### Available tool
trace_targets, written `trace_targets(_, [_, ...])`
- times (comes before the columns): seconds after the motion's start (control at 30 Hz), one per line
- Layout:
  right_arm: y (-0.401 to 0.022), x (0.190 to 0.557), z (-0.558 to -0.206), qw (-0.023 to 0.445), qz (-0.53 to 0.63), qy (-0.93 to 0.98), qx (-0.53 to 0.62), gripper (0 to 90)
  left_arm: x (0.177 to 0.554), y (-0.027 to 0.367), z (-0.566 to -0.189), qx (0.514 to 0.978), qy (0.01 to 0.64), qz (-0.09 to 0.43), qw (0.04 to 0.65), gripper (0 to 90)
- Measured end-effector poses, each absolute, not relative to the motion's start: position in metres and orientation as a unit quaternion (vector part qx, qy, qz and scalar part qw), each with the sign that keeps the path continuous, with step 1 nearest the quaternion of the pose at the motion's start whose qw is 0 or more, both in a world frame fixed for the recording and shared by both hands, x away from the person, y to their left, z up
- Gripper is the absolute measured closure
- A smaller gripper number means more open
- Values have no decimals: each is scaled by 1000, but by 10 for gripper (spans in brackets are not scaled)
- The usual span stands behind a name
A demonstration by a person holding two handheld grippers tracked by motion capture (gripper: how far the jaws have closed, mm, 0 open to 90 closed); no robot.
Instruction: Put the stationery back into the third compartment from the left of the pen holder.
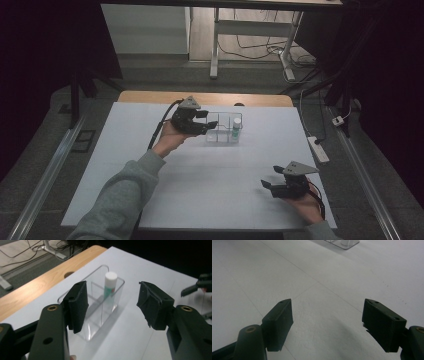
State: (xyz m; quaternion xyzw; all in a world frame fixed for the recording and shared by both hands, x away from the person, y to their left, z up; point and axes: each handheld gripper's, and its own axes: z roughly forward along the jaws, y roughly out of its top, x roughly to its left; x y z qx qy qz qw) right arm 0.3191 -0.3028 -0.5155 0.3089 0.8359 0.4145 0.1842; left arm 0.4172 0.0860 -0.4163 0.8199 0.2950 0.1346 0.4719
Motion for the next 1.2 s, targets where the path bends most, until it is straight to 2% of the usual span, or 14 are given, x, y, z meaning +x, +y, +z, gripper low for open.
trace_targets(0.8, [-303, 319, -515, 182, 416, 836, 308, 239, 337, 159, -458, 830, 320, 150, 432, 386])
trace_targets(1.2, [-304, 319, -515, 186, 420, 832, 311, 239, 294, 196, -487, 816, 362, 156, 422, 373])
